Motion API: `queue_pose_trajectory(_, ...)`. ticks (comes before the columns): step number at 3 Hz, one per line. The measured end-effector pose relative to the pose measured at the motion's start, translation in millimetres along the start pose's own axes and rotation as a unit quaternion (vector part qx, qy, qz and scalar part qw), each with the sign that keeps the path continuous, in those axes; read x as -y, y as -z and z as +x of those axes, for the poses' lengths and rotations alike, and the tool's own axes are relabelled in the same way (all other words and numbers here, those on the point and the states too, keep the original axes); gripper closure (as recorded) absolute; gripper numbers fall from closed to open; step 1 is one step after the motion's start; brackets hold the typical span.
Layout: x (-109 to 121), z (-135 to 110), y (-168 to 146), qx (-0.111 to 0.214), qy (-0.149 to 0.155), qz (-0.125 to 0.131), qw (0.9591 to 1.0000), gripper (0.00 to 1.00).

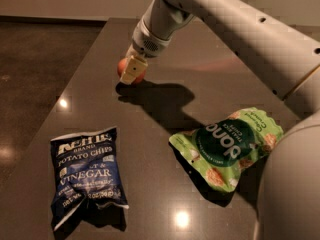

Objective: Move apple near blue chip bag

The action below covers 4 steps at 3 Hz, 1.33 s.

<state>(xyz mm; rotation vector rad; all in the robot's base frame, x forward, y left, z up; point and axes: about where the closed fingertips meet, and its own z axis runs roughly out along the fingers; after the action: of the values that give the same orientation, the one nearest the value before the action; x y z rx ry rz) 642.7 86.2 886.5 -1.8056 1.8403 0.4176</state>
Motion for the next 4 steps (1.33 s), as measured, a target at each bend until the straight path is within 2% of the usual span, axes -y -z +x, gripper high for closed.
queue_pose_trajectory(1, -53.4, -29.9, 13.8, 0.035, 0.081, -0.01, 0.9961, 1.0)
queue_pose_trajectory(2, -97.3, -40.1, 9.7, 0.052, 0.142, -0.026, 0.9881, 1.0)
queue_pose_trajectory(3, -124.5, -41.1, -1.5, 0.06, 0.195, -0.05, 0.9778, 1.0)
queue_pose_trajectory(4, -137.3, -35.7, -13.0, 0.062, 0.238, -0.075, 0.9665, 0.84)
